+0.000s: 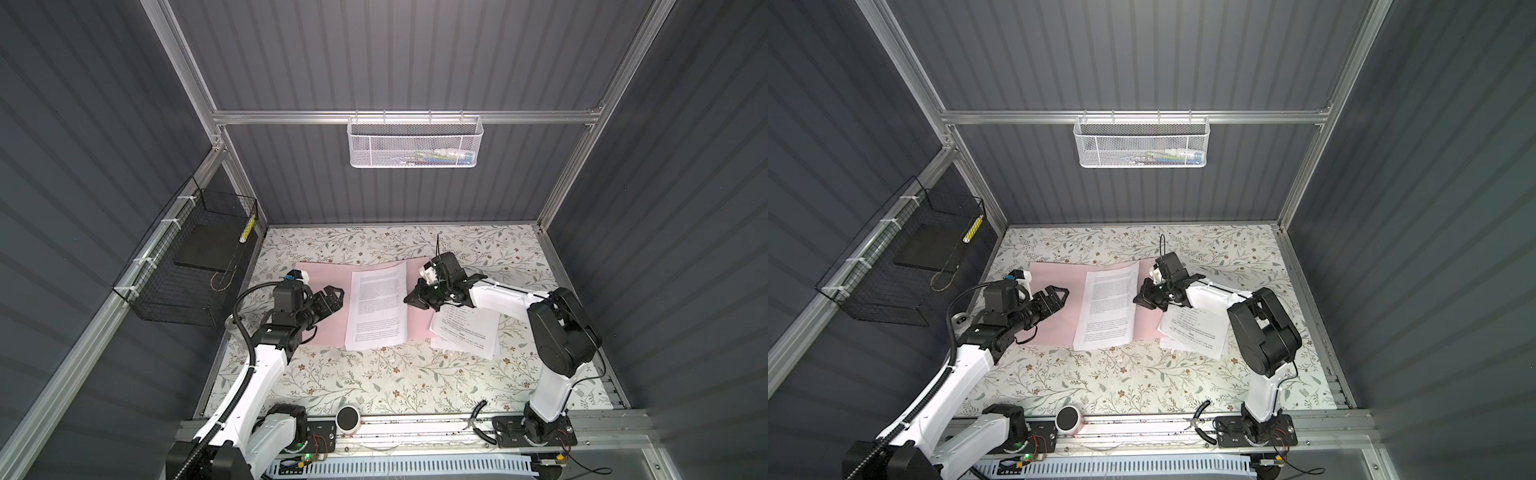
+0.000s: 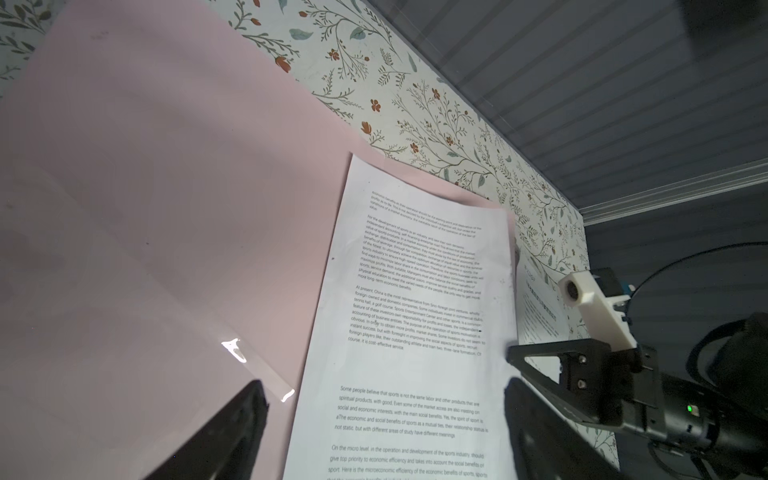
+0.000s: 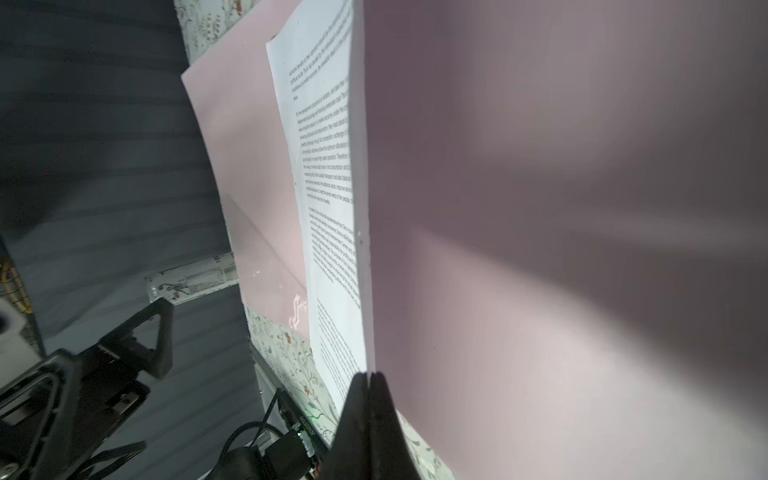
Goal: Put the files into the folder
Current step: 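Lift the printed sheet and carry it over the open folder with the right gripper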
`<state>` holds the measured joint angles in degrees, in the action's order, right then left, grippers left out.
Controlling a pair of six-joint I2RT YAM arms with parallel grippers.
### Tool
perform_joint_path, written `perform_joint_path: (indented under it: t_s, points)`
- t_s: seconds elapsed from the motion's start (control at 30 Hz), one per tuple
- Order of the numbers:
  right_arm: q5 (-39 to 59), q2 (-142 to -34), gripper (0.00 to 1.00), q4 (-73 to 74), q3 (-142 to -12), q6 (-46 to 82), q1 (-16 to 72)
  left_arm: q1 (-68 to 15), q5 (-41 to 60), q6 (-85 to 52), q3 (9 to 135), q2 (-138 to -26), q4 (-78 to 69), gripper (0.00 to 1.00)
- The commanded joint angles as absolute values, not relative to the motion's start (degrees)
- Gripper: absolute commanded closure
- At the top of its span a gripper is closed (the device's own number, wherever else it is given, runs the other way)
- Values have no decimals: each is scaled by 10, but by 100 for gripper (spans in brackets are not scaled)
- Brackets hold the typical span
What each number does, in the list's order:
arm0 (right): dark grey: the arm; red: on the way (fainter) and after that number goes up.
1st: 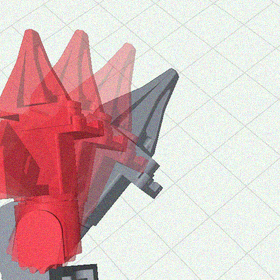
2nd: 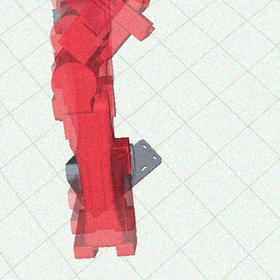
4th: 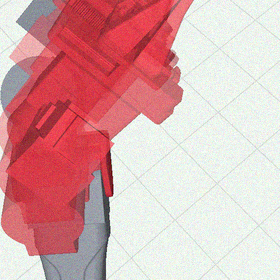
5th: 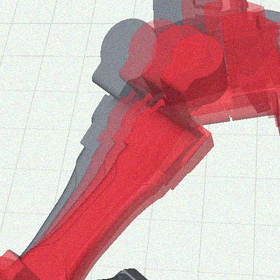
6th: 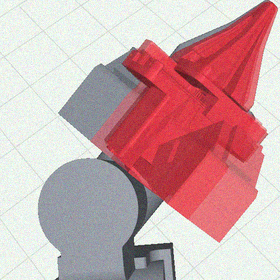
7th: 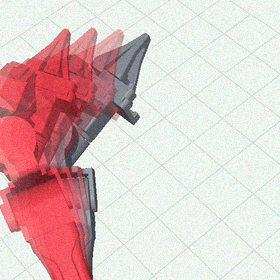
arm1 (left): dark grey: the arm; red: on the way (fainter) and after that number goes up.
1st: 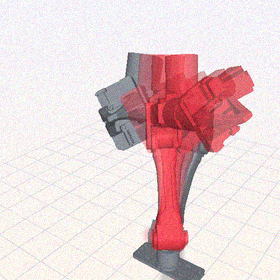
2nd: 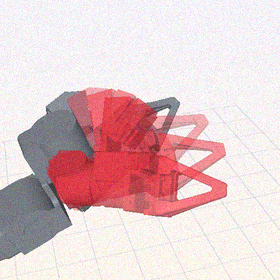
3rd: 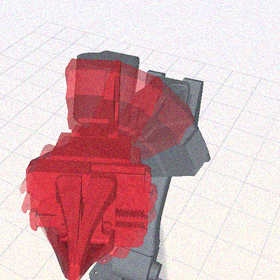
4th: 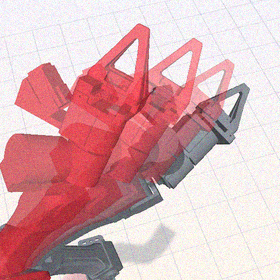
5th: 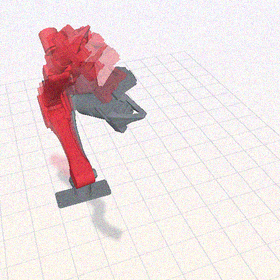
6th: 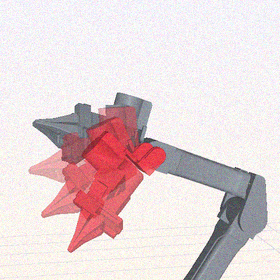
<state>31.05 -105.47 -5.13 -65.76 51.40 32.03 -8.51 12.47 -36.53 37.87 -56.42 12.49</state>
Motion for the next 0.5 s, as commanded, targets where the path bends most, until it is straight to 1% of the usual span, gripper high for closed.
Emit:
perform_joint_path:
  t_s: [0.0,0.1,0.17,0.27,0.47]
  points:
    - [282,-1055,92,-35,-652,488,323,-82,140,-352,374,-566,128,10]
    - [271,-1066,78,-33,-645,479,323,-82,143,-356,367,-567,123,10]
    - [268,-1075,73,-31,-640,479,323,-82,143,-358,364,-565,121,10]
    - [272,-1082,70,-15,-628,483,323,-82,142,-357,363,-563,124,10]
    - [264,-1089,69,-4,-611,483,322,-82,140,-358,358,-567,120,10]
